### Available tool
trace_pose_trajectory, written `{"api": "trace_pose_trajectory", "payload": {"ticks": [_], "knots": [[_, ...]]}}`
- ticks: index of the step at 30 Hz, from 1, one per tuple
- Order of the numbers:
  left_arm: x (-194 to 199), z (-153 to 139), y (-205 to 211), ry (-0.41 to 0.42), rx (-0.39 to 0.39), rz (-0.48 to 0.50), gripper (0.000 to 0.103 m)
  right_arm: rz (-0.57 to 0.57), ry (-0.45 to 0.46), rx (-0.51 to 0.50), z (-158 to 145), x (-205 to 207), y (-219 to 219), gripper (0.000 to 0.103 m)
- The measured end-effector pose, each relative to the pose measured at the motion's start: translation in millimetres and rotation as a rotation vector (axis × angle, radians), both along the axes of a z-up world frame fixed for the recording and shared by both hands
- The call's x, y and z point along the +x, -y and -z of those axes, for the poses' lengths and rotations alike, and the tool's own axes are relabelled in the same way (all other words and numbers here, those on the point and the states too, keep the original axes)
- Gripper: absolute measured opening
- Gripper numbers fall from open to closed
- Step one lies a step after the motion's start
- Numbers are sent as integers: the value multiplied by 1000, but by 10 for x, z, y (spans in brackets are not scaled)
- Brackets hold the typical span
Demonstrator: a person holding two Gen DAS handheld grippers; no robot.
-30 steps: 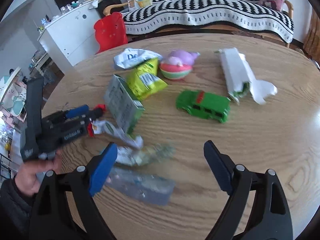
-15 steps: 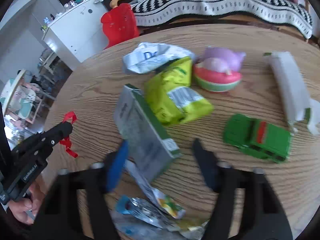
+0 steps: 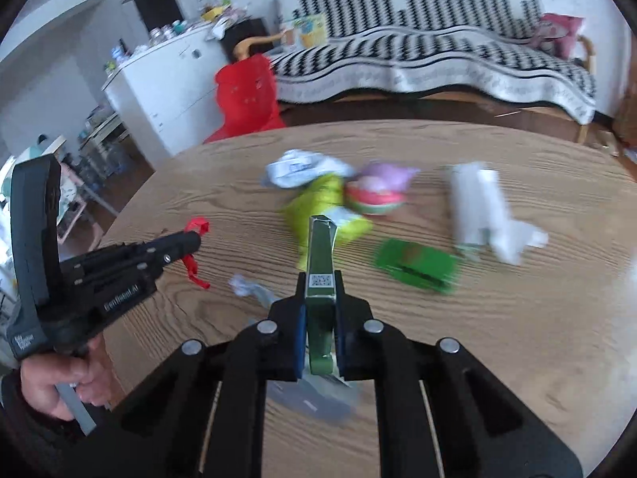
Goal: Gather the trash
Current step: 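Grasp the red ribbon with the left tool while the right tool grasps a green wrapper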
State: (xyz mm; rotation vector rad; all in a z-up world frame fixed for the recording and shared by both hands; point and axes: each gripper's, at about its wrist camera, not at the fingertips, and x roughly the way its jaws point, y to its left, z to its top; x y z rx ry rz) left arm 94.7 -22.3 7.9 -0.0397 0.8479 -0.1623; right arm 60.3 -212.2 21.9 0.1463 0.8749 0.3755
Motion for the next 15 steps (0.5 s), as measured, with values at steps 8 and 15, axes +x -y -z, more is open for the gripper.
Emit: {"api": "trace_pose_trajectory", "payload": {"ticks": [8, 15], "knots": [[-296, -187, 1234, 53, -47, 224, 9, 250, 17, -54, -124, -784, 1464, 12], [-665, -121, 2479, 50, -94, 436, 9, 519, -23, -116, 11, -1598, 2794, 12]]}}
